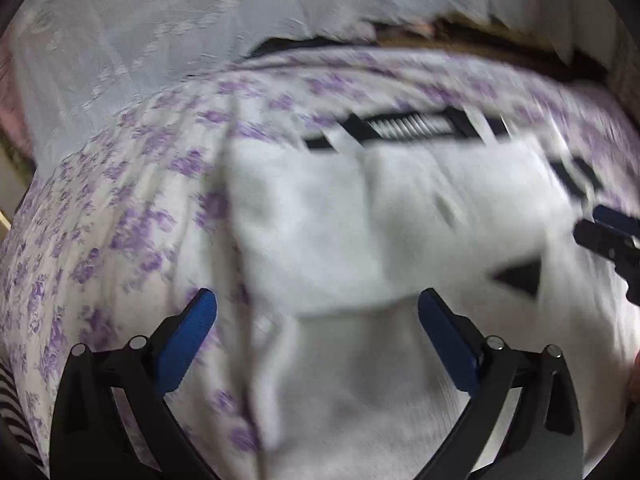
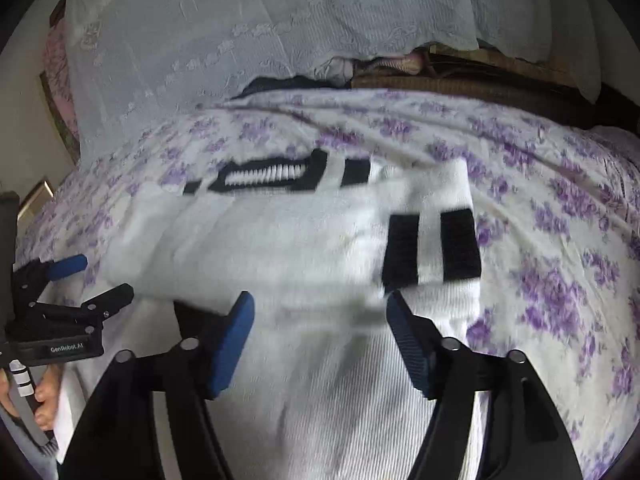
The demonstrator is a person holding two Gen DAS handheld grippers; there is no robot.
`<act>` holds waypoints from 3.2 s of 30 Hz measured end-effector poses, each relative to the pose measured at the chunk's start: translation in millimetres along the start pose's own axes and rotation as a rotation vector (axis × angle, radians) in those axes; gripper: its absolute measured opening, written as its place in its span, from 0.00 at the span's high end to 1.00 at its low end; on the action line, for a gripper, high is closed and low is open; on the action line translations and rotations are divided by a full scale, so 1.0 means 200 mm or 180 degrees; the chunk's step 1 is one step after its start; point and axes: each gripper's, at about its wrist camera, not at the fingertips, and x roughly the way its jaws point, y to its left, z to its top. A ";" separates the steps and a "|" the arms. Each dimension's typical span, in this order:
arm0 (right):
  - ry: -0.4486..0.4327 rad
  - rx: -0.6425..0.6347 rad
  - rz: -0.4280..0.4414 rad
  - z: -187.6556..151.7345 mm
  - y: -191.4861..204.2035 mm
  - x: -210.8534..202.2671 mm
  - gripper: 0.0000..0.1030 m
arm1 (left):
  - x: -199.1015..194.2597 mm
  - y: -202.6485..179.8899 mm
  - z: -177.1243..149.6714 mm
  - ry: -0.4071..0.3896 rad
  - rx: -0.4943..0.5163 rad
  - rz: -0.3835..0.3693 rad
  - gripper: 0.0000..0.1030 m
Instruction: Fold small clothes
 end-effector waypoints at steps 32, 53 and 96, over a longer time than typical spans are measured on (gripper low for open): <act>-0.0235 0.1436 0.1326 -0.83 -0.45 -0.68 0.21 | -0.52 0.11 -0.80 0.0210 -0.0337 -0.2191 0.05; -0.0057 0.1232 0.1397 -0.98 -0.25 -0.77 0.78 | -0.60 0.08 -0.82 0.0103 -0.0386 -0.2080 0.88; -0.0082 0.1239 0.1110 -1.08 -0.37 -0.85 0.79 | -0.65 0.07 -0.82 0.0214 -0.0429 -0.1786 0.87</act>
